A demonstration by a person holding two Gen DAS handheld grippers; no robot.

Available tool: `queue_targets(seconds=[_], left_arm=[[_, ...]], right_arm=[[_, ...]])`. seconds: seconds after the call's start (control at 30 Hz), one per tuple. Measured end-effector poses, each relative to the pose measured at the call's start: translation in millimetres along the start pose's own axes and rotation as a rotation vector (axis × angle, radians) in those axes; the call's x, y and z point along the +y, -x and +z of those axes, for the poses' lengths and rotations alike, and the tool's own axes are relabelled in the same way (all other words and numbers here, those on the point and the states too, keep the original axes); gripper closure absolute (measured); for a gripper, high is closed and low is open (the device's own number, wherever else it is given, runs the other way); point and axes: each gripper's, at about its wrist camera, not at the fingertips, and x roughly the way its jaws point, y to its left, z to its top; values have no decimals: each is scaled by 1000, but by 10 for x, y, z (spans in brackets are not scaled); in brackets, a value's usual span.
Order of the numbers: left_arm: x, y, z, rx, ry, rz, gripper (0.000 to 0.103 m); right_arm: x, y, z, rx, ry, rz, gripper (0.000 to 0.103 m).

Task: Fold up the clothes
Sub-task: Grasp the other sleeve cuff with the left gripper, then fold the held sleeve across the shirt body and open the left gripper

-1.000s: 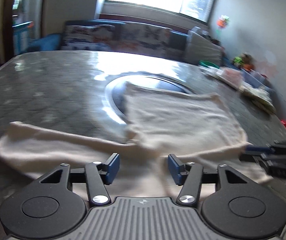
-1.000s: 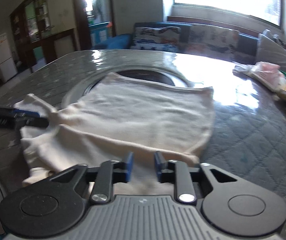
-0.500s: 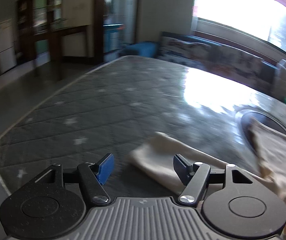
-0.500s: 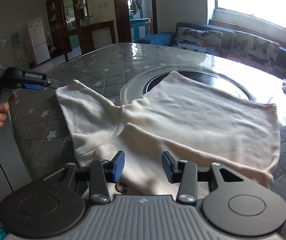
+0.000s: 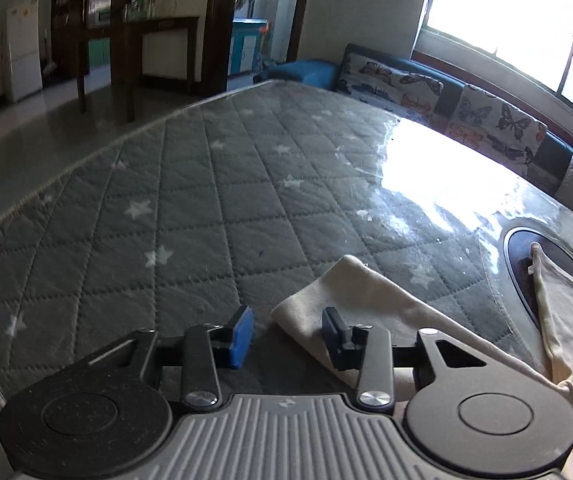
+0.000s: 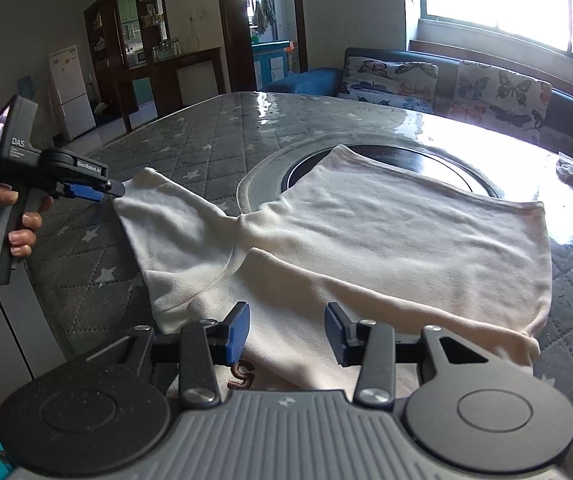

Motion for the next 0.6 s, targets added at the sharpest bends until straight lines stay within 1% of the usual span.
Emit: queue_targets(seconds=[0.03, 0.1, 0.17, 0.2, 0.27, 0.37, 0.47, 0.6], left_arm=[[3, -9, -1, -5, 0, 3, 73], [26, -30, 0, -11, 13, -4, 86], [68, -30, 15, -5, 52, -39, 94], [82, -14, 21, -7, 66, -57, 95], [89, 53, 30, -18, 88, -104, 97], [43, 239, 29, -42, 105, -203, 97], [-143, 462, 43, -68, 71, -304, 97], [-487, 725, 42, -80, 0, -444, 98]], right_arm=[[-3, 10, -5, -2, -2, -1, 61], [-19, 27, -13, -5, -11, -5, 61], [-33, 41, -21, -10, -20, -9, 61], [-42, 50, -26, -11, -25, -11, 61], [-55, 74, -34, -15, -27, -16, 61], [-85, 119, -36, -22, -37, -23, 61], [-138, 155, -26, -32, -51, -32, 61], [-226, 204, -9, -50, -81, -36, 61]])
